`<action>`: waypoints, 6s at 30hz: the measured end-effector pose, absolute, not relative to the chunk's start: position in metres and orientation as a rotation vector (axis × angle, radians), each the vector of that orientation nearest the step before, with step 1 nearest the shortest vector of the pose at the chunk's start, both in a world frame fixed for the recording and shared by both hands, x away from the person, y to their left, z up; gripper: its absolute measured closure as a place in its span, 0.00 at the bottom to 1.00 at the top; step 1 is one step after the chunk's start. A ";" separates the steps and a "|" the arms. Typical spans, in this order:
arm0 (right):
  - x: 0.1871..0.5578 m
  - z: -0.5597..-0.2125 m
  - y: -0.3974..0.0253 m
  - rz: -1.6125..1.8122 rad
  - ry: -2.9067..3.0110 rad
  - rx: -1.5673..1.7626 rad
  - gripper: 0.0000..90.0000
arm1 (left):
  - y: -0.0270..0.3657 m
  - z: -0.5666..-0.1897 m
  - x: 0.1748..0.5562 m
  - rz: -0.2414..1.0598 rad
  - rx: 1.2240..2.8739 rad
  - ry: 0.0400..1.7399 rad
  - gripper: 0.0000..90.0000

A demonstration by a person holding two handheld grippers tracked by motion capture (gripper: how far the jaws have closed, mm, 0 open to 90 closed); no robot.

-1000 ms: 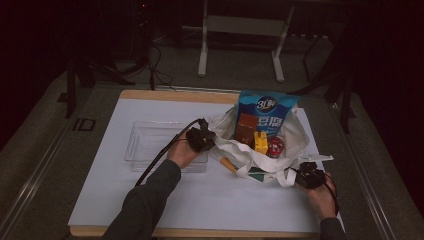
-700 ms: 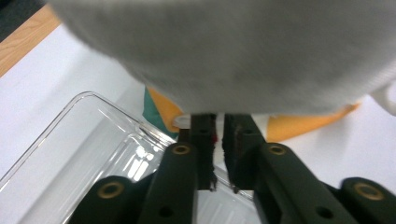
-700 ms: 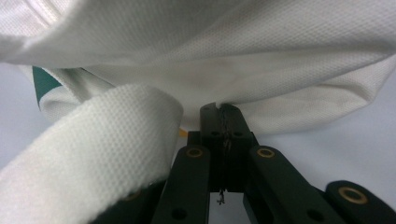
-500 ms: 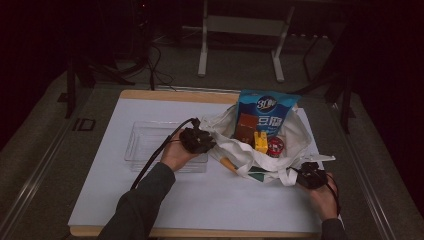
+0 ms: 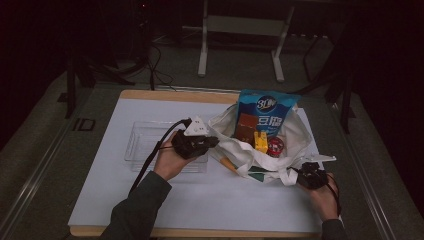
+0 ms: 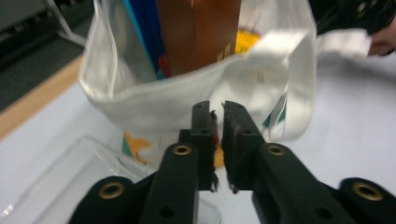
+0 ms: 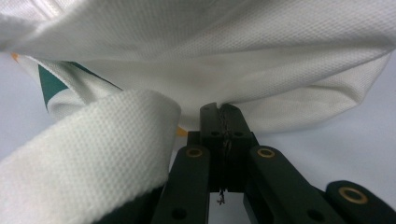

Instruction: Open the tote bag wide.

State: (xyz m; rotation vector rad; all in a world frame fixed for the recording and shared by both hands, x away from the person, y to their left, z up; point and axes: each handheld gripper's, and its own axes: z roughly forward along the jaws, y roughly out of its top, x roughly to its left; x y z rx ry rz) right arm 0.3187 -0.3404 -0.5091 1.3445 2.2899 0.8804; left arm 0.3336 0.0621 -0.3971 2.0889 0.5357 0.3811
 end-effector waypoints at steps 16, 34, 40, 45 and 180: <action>0.319 -0.514 -0.338 0.857 2.296 1.341 1.00 | 0.017 -0.414 0.352 0.376 2.108 0.583 0.98; 0.317 -0.517 -0.341 0.872 2.288 1.363 0.99 | -0.022 -0.462 0.357 0.375 2.317 0.620 1.00; 0.314 -0.511 -0.343 0.879 2.280 1.371 0.96 | -0.023 -0.485 0.355 0.344 2.387 0.621 1.00; 0.309 -0.499 -0.347 0.897 2.264 1.356 0.89 | -0.026 -0.495 0.351 0.370 2.406 0.626 1.00; 0.366 -0.491 -0.331 0.814 1.998 1.526 0.94 | 0.037 -0.398 0.354 0.550 2.116 0.660 0.73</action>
